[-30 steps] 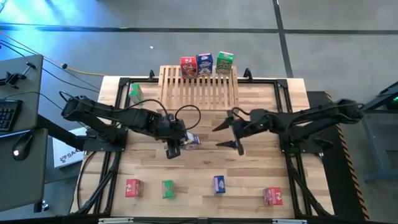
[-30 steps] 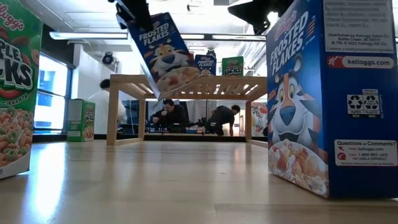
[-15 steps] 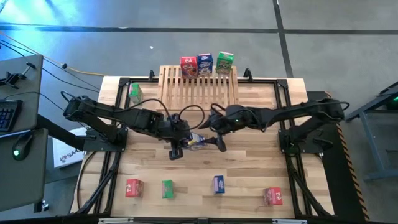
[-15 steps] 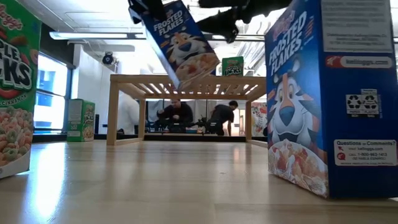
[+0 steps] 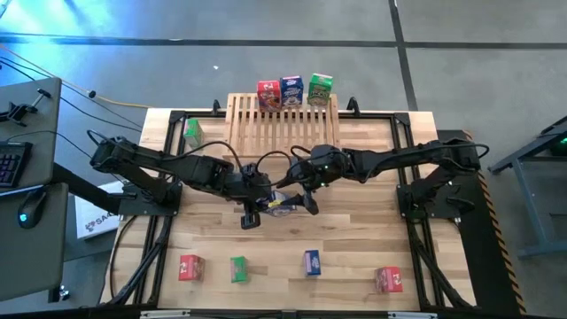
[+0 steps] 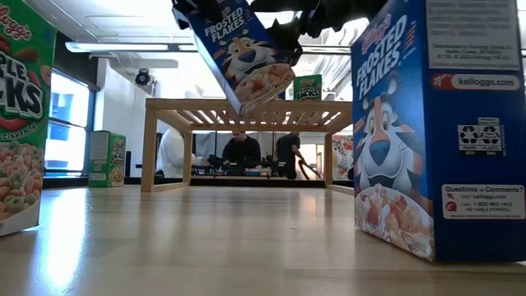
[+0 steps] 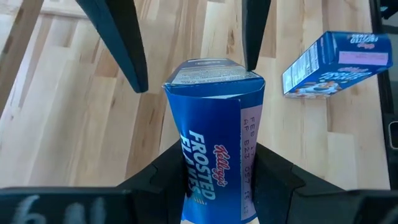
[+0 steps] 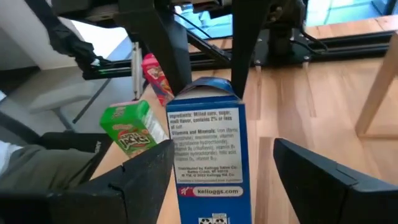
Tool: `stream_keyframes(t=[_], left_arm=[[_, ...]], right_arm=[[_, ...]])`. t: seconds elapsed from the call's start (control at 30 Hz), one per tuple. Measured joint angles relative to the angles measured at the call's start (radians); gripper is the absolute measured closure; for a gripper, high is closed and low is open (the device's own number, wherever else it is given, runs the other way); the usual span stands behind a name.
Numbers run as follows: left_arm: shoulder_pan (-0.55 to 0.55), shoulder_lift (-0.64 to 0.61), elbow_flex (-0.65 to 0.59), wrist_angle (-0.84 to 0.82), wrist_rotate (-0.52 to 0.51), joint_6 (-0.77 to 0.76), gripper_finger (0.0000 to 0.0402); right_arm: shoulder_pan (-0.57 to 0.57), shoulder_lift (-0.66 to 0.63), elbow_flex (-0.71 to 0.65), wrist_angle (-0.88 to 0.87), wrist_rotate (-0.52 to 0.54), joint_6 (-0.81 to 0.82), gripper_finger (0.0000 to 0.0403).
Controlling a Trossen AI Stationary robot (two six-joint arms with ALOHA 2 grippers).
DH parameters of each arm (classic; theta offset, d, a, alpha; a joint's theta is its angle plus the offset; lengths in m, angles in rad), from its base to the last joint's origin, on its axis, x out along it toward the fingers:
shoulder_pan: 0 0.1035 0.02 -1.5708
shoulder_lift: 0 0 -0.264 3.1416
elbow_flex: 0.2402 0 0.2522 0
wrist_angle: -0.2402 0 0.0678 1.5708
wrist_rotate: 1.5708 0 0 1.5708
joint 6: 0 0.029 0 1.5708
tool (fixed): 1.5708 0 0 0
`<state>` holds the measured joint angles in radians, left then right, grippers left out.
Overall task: Stack cereal on shelf
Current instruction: Put the top blue cereal box aligned with the other blue cereal box on the shelf
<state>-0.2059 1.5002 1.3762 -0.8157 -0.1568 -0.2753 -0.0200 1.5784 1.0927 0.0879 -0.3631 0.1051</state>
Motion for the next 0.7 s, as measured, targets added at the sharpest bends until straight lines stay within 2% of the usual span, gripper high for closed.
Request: stream_keyframes(t=[0.4, 0.7], left_arm=[[0.0, 0.0, 0.0, 0.002, -0.002, -0.008, 0.0271], [0.001, 0.0, 0.0, 0.017, -0.006, -0.01, 0.0271]], right_arm=[[0.04, -0.002, 0.0, 0.005, 0.018, -0.035, 0.0112], [0.041, 0.029, -0.001, 0.055, 0.022, -0.035, 0.012]])
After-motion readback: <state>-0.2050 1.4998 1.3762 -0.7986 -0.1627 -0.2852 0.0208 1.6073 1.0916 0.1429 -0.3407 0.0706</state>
